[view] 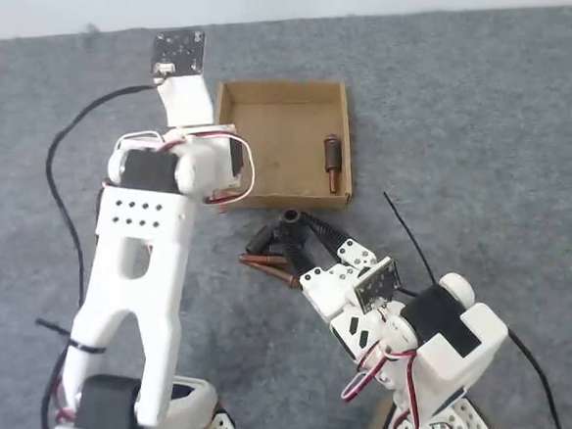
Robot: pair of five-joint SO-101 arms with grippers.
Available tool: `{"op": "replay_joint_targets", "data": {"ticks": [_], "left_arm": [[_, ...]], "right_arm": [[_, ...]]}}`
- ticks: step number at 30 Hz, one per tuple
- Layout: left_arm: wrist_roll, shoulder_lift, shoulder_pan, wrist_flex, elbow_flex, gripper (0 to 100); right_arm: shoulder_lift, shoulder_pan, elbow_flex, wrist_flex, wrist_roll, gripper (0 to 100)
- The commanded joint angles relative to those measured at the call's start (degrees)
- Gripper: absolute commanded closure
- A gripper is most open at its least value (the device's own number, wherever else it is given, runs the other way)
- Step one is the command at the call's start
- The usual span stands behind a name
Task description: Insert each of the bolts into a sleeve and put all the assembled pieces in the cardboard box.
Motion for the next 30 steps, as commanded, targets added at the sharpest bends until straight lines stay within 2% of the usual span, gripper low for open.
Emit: {"op": "replay_joint_targets", "data": {"ticks": [1,4,12,17,20,30], "left_arm": [[6.2,-6.1,0.0,-2.6,-2.0,99],[7.2,-9.1,0.0,-9.1,4.3,99],[7.4,-21.9,1.3,-36.3,29.4,99],[7.2,-30.6,6.1,-48.7,42.3,99],[7.2,-35.8,7.9,-51.8,47.6,99],[7.2,-58.2,8.4,-51.8,62.1,99]], "right_arm": [[0.0,-2.2,1.3,0.3,-0.6,99.2],[0.0,-4.7,1.3,1.2,-0.6,99.2],[0.0,-6.5,-1.1,2.5,-0.8,99.2],[0.0,-6.5,-4.9,10.9,-3.3,99.2],[0.0,-6.5,-5.1,11.1,-3.3,99.2],[0.0,-6.5,-5.0,11.1,-3.3,99.2]]}}
